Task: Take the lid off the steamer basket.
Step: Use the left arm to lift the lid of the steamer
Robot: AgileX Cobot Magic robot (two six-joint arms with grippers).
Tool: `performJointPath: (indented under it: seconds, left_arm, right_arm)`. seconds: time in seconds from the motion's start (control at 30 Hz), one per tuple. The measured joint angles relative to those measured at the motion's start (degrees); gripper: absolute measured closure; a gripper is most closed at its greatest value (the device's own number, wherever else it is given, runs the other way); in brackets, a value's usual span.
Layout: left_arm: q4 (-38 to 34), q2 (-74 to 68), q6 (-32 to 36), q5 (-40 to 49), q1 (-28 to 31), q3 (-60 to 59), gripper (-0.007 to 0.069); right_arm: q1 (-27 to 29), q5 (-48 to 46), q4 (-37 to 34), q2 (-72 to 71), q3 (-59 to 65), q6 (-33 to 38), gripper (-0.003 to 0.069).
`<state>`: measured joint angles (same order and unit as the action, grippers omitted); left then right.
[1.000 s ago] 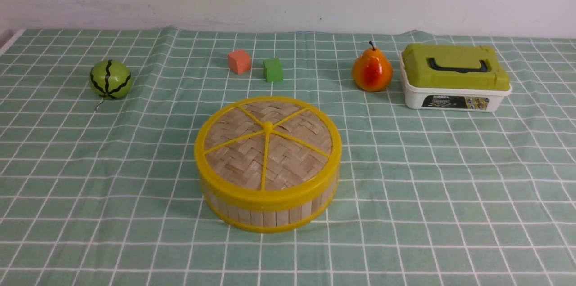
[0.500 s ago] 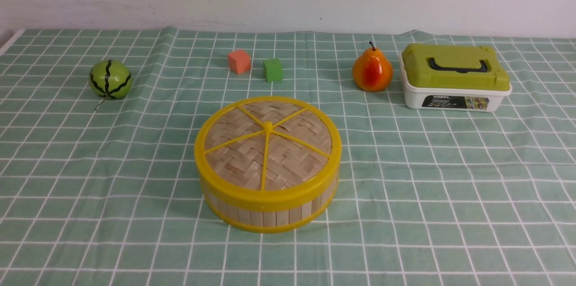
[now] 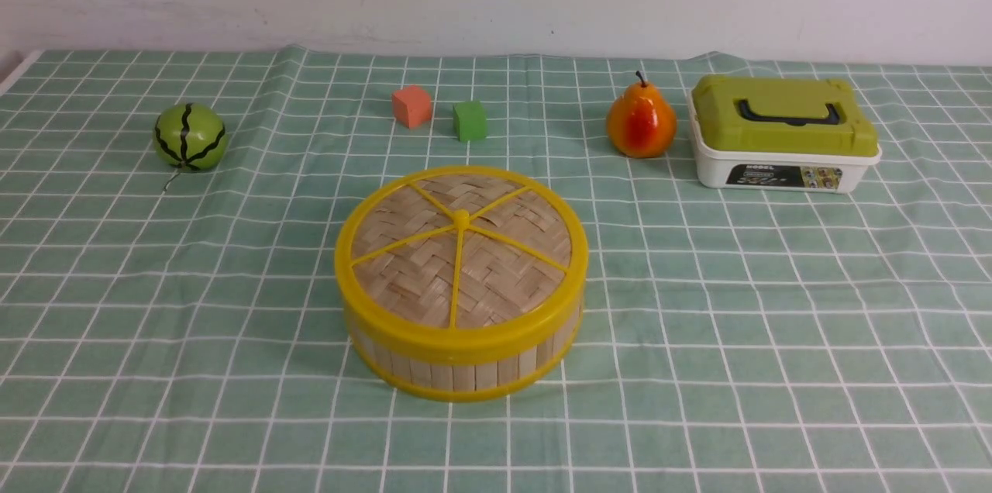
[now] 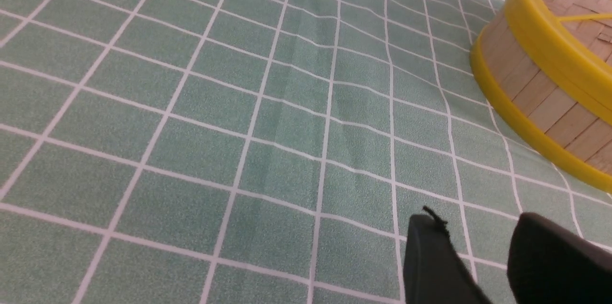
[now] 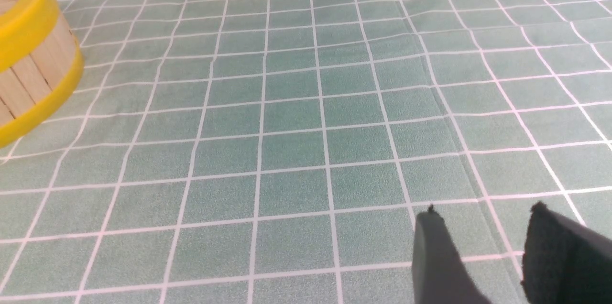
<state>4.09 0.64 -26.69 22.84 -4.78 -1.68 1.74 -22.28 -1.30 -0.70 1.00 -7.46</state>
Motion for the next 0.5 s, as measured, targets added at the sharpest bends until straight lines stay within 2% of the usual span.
performJointPath:
  seconds: [0.17,0.23,0.27,0.33,0.37,0.4,0.43,0.5]
  left_arm:
    - [-2.51,0.0,-2.08,-2.49,0.0,0.0,0.0386]
    - [-11.56,0.0,-8.54,-4.44,0.0,0.0,0.0386]
    - [-19.33,0.0,-14.11,-5.39,0.0,0.0,0.0386]
    - [-29.26,0.0,-21.18,-6.19,0.0,0.0,0.0386]
    - [-37.33,0.0,-26.79,-6.58,0.0,0.0,0.0386]
    - [-38.57,0.0,-27.63,-6.66,0.0,0.0,0.0386]
    - [-47.01,0.0,-32.93,-7.2,0.0,0.0,0.0386]
    - [-52.54,0.0,-35.63,-8.39,0.0,0.0,0.0386]
  right_arm:
    - [0.0,0.0,0.0,0.0,0.0,0.0,0.0418]
    - [0.0,0.0,0.0,0.0,0.0,0.0,0.0418]
    - [0.0,0.0,0.0,0.0,0.0,0.0,0.0418]
    - [0.0,0.0,0.0,0.0,0.0,0.0,0.0418]
    - [0.0,0.0,0.0,0.0,0.0,0.0,0.0418]
    - [0.0,0.0,0.0,0.0,0.0,0.0,0.0418]
    - [0.0,0.0,0.0,0.0,0.0,0.0,0.0418]
    - [0.0,0.0,0.0,0.0,0.0,0.0,0.0418]
